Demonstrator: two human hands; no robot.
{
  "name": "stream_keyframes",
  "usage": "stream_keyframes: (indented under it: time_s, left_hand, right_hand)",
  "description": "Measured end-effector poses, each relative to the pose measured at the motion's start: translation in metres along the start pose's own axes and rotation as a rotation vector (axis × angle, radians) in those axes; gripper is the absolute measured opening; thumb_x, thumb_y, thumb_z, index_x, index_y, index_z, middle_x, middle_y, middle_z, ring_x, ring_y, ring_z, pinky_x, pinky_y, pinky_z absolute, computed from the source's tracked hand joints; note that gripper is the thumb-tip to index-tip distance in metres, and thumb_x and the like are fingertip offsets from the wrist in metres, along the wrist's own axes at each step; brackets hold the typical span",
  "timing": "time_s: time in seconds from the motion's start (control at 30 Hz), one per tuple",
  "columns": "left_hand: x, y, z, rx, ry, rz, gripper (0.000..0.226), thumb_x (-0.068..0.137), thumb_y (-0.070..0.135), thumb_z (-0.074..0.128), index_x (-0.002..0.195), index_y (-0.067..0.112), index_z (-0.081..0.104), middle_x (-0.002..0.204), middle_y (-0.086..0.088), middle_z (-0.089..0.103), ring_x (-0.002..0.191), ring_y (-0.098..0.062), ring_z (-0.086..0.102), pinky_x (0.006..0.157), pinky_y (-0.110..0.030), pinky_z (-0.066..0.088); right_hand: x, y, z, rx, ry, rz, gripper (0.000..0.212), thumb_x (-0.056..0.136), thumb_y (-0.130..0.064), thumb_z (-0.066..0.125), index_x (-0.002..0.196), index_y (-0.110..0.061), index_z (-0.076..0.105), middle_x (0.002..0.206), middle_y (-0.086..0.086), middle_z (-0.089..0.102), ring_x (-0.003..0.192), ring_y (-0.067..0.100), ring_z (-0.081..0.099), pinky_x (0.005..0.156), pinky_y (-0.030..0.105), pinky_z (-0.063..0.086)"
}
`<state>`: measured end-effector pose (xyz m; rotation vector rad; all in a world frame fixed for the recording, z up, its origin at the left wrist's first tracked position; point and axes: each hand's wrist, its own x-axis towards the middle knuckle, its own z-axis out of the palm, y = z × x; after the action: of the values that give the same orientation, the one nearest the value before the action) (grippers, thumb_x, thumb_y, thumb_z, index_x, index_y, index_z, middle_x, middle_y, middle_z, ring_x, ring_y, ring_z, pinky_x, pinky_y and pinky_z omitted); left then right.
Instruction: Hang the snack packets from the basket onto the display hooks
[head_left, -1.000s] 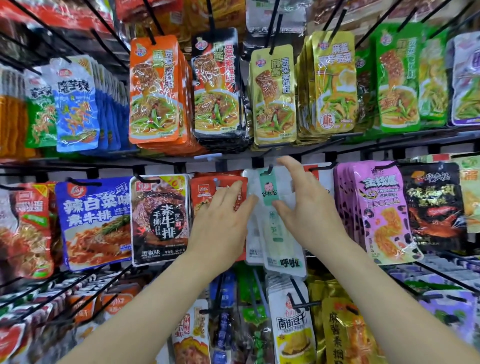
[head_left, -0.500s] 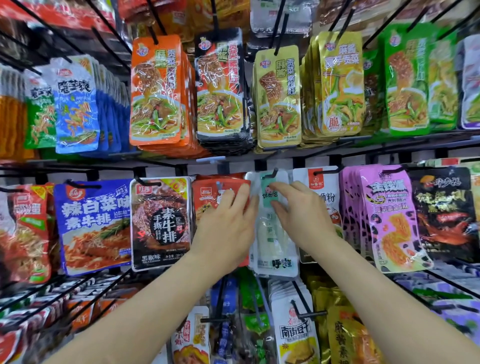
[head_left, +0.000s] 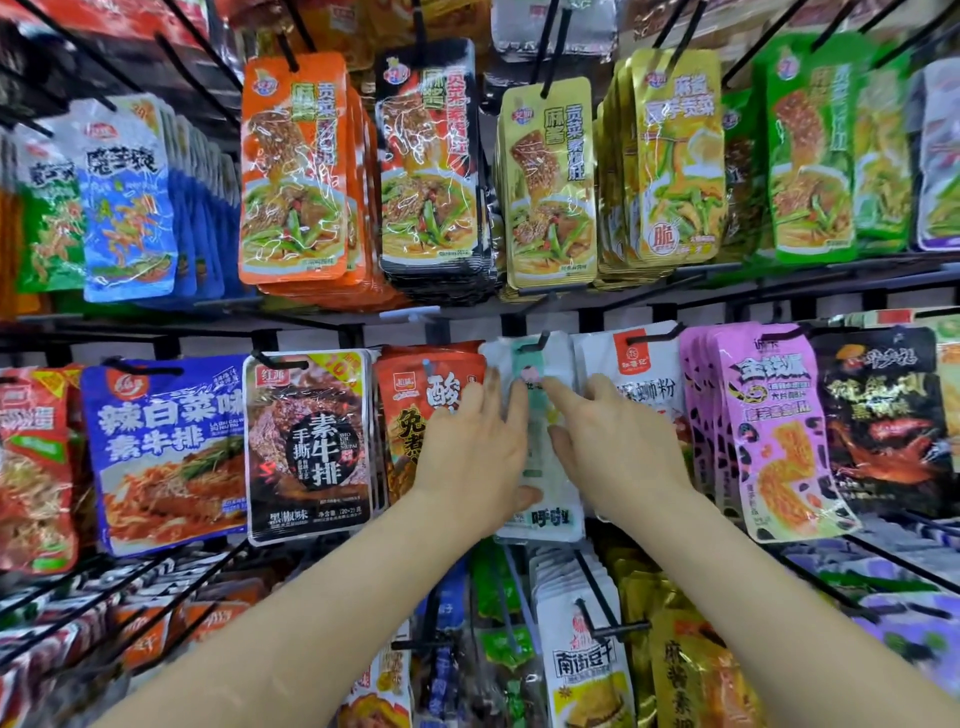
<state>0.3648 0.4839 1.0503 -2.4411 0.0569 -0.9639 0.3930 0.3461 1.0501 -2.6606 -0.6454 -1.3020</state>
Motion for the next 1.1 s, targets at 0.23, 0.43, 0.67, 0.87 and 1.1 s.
stream_keyframes:
  time_s: [0.23,0.43,0.67,0.87,1.1]
  left_hand:
    - [0.003,0.004,0.001,0.009,-0.012,0.026,0.108,0.081,0.072,0.052,0.152,0.019,-0.009,0.158,-0.022,0.001,0.133,-0.033,0.027,0.079,-0.037,0.043]
    - [-0.001,0.000,0.001,0.080,-0.059,0.080,0.113,0.078,0.067,0.062,0.151,0.021,-0.011,0.158,-0.021,-0.002,0.132,-0.033,0.026,0.079,-0.036,0.037]
    - [-0.001,-0.004,-0.006,0.097,0.045,0.105,0.108,0.078,0.064,0.062,0.150,0.012,0.002,0.158,-0.015,0.008,0.135,-0.031,0.018,0.101,-0.045,0.028]
    - [-0.001,-0.005,-0.001,0.122,-0.036,0.105,0.114,0.078,0.070,0.058,0.152,0.010,-0.005,0.160,-0.019,-0.005,0.146,-0.036,0.001,0.115,-0.056,0.003]
    - [-0.006,-0.006,0.002,0.130,-0.044,0.110,0.112,0.081,0.073,0.050,0.151,0.007,-0.008,0.159,-0.023,-0.008,0.147,-0.037,-0.006,0.113,-0.058,-0.009]
  right_hand:
    - [0.014,0.013,0.010,0.199,-0.064,0.028,0.065,0.096,-0.031,0.050,0.151,-0.035,0.015,0.100,0.006,0.062,0.091,0.030,0.063,0.065,0.036,0.048]
    - [0.031,0.027,0.005,0.536,-0.097,0.098,0.063,0.089,-0.025,0.058,0.146,-0.033,0.033,0.086,0.007,0.068,0.092,0.029,0.062,0.077,0.038,0.051]
    - [0.065,0.023,-0.018,0.416,-0.229,0.125,0.068,0.088,-0.024,0.057,0.149,-0.030,0.027,0.124,0.015,0.060,0.115,0.036,0.056,0.088,0.037,0.049]
    - [0.083,0.012,-0.018,0.187,-0.376,0.154,0.048,0.089,-0.030,0.053,0.135,-0.020,0.047,0.122,0.011,0.061,0.104,0.033,0.060,0.074,0.032,0.047]
    - [0.083,0.014,-0.015,0.278,-0.382,0.119,0.041,0.093,-0.038,0.054,0.123,-0.011,0.046,0.108,0.012,0.063,0.083,0.026,0.057,0.069,0.030,0.047]
